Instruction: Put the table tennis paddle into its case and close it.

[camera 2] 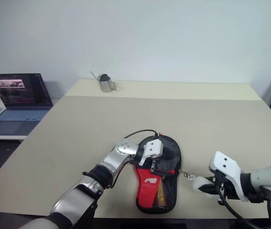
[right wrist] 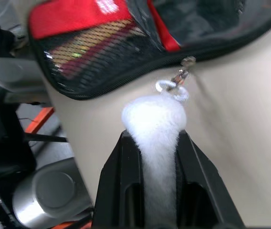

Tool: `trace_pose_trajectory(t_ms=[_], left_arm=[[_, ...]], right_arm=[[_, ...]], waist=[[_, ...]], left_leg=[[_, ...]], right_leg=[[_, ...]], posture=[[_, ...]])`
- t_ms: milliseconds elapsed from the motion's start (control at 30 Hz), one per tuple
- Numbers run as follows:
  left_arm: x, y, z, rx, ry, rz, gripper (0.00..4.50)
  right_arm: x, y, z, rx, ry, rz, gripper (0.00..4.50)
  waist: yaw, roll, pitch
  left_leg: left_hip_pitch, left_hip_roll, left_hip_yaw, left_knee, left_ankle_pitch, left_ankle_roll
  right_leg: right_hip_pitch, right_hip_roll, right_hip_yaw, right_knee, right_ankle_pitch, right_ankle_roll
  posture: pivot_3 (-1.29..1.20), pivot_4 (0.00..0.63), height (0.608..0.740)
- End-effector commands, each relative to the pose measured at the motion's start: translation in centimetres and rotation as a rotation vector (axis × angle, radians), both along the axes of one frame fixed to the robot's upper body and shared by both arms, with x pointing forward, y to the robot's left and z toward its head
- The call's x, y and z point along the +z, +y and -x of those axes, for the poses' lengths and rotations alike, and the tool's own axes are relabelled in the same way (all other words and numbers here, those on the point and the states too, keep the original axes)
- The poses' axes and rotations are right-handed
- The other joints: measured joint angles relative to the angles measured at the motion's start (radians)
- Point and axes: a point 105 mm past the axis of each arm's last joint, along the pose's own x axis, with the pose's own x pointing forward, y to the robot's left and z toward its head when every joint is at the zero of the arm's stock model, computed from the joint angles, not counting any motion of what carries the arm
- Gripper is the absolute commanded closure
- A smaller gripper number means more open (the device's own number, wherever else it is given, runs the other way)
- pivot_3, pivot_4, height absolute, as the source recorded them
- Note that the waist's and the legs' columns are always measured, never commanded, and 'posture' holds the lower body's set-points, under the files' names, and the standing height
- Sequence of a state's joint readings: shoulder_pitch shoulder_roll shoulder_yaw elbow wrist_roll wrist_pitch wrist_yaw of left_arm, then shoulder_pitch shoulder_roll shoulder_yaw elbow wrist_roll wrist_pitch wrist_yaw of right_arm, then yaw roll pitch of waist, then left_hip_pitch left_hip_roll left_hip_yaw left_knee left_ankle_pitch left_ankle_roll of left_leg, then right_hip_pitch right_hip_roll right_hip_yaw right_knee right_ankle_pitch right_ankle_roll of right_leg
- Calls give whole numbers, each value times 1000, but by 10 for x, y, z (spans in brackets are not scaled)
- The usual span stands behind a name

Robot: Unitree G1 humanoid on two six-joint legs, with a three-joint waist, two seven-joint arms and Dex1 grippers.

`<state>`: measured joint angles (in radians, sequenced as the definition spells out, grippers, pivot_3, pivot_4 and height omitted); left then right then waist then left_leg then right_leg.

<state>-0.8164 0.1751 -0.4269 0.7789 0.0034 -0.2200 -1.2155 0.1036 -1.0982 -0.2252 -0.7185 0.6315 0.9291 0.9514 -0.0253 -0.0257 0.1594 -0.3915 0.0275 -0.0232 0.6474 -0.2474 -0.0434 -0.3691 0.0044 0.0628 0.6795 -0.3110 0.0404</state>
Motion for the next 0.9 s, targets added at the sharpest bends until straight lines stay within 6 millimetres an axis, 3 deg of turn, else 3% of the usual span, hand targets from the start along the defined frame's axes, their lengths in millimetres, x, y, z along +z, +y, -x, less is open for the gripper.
trace_pose_trajectory(t_ms=[33, 400, 633, 900], left_arm=[[-37, 10, 9, 2, 55, -140, 0], [-37, 7, 9, -9, 52, -137, 0], [-36, 3, 9, -11, 47, -134, 0], [-34, -4, 9, -16, 39, -125, 0]], right_arm=[[9, 7, 17, 77, 17, -4, 4188], [-18, 22, 64, 238, 129, 35, 4206], [-21, 33, 69, 271, 117, 0, 4206], [-27, 44, 92, 332, 181, -34, 4223]], waist=[[6, 0, 0], [24, 0, -1], [24, 0, -2], [24, -5, -6]], left_leg=[[0, 0, 0, 0, 0, 0], [-2, 0, 0, 0, 0, 0], [-2, 0, 0, 0, 0, 0], [-1, 0, 0, 0, 0, 0]], right_leg=[[0, 0, 0, 0, 0, 0], [0, -1, -1, -3, 0, 0], [0, -1, -3, -3, 0, 0], [1, -1, -3, -3, 0, 1]], posture=[[0, 150, 740], [0, 150, 740], [0, 150, 740], [0, 150, 740]])
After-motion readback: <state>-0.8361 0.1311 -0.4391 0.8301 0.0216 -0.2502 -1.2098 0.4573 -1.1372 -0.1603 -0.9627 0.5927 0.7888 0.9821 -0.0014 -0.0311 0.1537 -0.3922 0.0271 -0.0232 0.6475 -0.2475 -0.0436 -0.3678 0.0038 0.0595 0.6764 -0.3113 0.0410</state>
